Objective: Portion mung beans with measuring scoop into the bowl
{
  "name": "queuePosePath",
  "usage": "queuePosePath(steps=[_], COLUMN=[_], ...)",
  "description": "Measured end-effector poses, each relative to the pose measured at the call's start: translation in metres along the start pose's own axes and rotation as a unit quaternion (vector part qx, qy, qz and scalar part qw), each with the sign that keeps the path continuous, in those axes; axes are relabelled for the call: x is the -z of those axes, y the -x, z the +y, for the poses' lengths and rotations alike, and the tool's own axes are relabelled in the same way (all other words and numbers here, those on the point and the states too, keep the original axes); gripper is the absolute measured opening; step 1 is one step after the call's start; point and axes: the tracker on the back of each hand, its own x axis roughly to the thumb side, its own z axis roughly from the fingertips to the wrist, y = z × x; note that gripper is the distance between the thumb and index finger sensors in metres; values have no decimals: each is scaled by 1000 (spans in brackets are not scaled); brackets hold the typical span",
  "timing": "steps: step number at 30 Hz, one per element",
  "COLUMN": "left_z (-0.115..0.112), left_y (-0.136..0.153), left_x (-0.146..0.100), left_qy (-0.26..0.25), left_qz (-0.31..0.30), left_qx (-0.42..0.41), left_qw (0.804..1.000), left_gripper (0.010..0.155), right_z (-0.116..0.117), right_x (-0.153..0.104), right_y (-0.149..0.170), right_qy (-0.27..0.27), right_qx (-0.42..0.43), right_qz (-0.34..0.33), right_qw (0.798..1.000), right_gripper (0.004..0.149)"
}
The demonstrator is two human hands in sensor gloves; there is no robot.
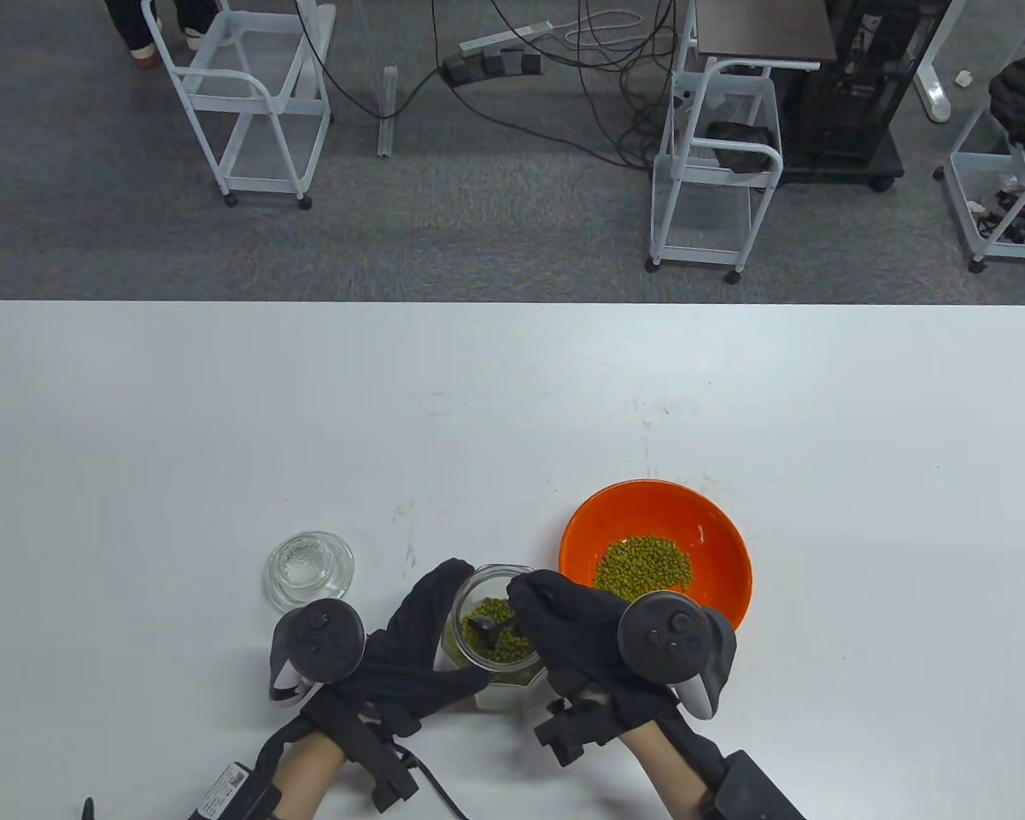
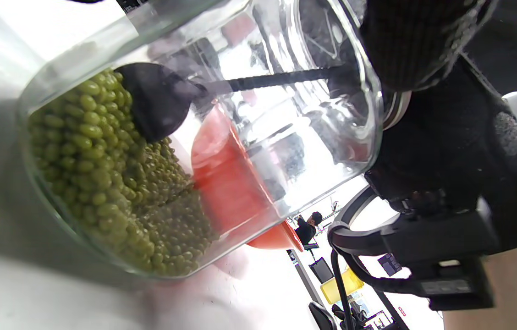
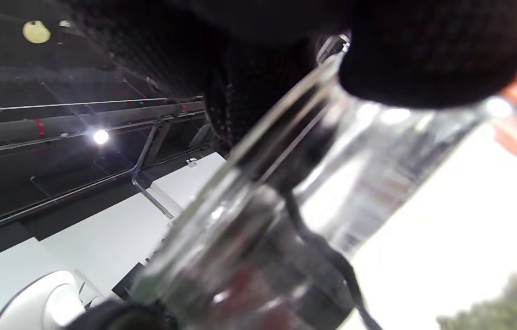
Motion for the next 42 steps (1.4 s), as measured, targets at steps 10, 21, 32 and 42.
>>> queuePosePath(steps=[10,21,32,42], left_z=[0,0,-1,0], left_y=[0,0,0,0], left_x=[0,1,1,1], left_qy=[1,3,4,4], left_qz=[1,1,1,1], left_qx=[0,1,2,2], left_qw=[1000,1000,1000,1000], left_gripper=[107,107,107,107], right_z=[1,-5,-14,-27], right_x=[3,0,-3,-1], right_y=[13,28,32,69], right_qy=[-57,-41,2,24], right_qx=[77,167,196,289], right_qz=[82,133,147,227], right_qw=[992,976,970,930], right_gripper=[41,41,41,41])
